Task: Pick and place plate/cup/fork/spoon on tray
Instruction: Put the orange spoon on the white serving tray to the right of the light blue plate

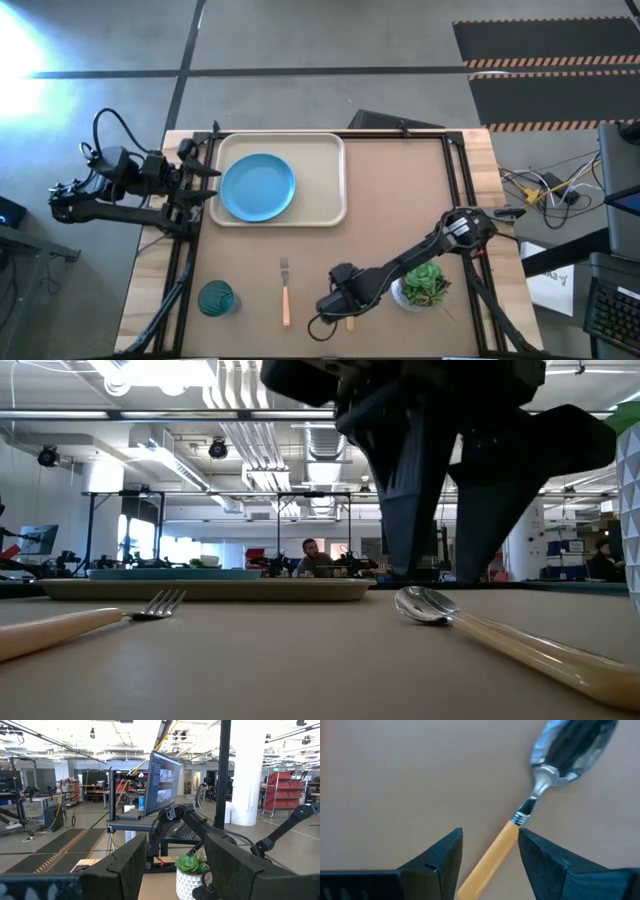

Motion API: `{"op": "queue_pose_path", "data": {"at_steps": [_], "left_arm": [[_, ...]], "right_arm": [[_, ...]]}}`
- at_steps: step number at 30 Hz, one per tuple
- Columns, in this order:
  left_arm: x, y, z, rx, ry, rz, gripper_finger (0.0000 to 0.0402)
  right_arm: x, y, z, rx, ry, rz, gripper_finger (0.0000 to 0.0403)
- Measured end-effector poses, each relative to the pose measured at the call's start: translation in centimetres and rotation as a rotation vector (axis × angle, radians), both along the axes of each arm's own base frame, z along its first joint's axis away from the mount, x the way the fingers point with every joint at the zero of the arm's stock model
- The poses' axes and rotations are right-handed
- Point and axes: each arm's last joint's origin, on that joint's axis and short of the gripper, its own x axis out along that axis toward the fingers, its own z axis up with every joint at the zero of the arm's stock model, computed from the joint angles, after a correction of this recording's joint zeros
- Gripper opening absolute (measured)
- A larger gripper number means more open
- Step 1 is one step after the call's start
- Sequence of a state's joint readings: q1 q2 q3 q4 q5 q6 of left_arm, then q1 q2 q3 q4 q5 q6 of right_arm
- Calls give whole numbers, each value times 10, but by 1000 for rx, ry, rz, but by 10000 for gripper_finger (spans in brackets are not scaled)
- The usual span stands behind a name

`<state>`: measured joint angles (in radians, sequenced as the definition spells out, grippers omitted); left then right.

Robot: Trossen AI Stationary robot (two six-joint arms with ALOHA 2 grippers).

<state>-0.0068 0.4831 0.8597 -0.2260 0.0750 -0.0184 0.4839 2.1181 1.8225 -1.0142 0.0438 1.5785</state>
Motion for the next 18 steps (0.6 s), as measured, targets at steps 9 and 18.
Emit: {"op": "queue_pose_path", "data": {"at_steps": [9, 18], "left_arm": [[0, 0, 0, 0, 0, 0, 185], [0, 0, 0, 0, -1, -1, 185]], "right_arm": [[-6, -3, -13, -4, 44, -139, 183], [-7, -6, -16, -50, 13, -318, 183]]}}
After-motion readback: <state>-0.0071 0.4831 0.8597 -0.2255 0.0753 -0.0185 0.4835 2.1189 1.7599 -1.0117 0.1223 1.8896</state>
